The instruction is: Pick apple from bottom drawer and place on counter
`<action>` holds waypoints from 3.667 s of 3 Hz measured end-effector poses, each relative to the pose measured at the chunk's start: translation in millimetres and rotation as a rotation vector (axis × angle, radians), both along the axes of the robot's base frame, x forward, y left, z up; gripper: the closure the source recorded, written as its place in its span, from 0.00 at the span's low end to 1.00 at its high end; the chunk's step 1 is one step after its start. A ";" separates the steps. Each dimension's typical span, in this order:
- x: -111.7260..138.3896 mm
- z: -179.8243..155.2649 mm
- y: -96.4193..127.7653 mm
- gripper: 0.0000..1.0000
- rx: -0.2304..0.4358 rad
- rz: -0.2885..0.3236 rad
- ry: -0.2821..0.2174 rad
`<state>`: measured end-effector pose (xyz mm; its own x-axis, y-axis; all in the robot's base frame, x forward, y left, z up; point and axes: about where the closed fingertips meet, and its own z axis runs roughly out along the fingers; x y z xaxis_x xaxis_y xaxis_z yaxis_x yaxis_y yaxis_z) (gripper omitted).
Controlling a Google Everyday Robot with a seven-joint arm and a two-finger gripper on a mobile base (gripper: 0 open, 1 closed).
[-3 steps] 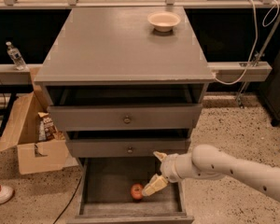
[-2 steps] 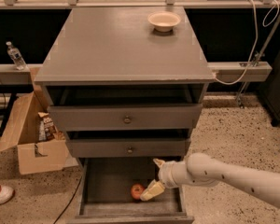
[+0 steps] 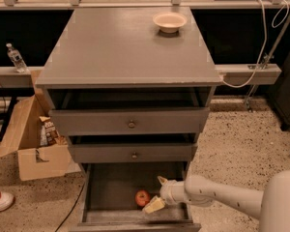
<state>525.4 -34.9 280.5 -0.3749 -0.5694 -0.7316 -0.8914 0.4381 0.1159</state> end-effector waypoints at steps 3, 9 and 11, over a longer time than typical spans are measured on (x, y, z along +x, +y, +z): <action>13.9 -108.5 17.5 0.00 -0.036 -0.028 0.046; 4.3 -52.0 13.4 1.00 0.155 0.048 -0.094; 1.0 -27.7 14.1 1.00 0.162 0.128 -0.097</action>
Offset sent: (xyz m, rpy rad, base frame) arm 0.0169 0.0101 -0.1260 -0.0554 0.0531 -0.0448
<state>526.5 -20.8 252.8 -0.2311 -0.4801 -0.8463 -0.9488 0.3037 0.0868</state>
